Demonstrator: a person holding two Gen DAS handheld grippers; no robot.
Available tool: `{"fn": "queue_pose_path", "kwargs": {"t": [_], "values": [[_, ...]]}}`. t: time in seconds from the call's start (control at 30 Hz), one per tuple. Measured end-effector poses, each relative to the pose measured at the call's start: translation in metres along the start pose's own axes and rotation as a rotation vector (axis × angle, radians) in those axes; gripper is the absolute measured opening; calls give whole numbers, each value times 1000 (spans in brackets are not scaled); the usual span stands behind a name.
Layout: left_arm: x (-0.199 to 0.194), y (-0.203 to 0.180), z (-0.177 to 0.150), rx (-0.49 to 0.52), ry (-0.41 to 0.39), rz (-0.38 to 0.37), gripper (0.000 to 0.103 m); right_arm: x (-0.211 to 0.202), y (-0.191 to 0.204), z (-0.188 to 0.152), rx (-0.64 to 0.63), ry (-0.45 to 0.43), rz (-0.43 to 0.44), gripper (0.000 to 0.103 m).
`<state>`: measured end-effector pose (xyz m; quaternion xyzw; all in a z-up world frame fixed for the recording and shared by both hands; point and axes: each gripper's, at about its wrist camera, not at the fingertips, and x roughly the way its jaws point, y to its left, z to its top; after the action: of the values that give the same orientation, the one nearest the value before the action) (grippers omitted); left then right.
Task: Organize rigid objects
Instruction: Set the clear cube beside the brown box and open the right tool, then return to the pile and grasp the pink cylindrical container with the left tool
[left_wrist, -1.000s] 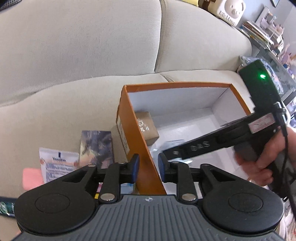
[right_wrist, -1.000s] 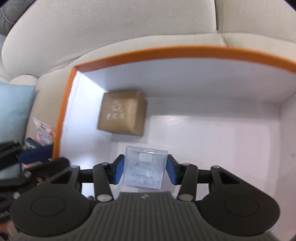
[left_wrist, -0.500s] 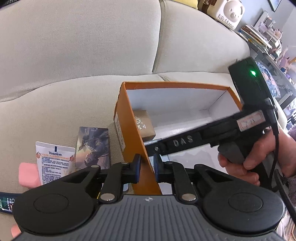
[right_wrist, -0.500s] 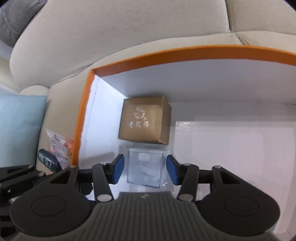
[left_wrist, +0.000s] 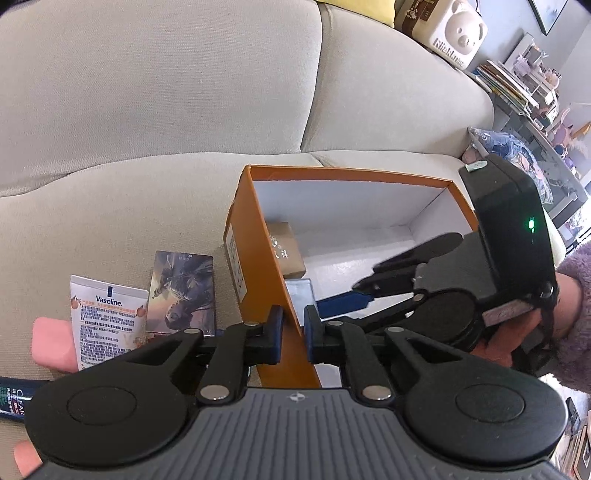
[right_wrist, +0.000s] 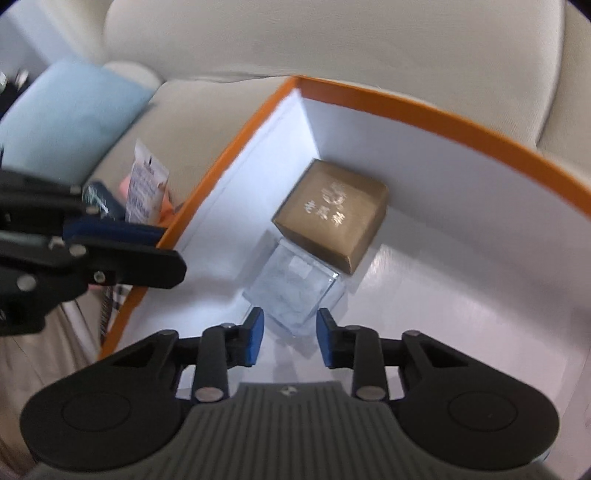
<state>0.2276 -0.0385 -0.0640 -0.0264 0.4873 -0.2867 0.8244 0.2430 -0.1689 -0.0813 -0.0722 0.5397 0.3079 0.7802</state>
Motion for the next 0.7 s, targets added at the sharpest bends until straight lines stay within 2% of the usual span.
{"fn": "queue_pose_path", "kwargs": {"t": [0.3,0.5,0.7], "values": [[2,-1,1,-17,0,13,13,6,15,10,-199,-12,-42,29],[2,-5,-1,13,-9,44,13,6,13,11,-155,-12,-48,31],[-12,-3,-7,-33,-71,39,13,-10,19,3,-58,-24,-99,32]]}}
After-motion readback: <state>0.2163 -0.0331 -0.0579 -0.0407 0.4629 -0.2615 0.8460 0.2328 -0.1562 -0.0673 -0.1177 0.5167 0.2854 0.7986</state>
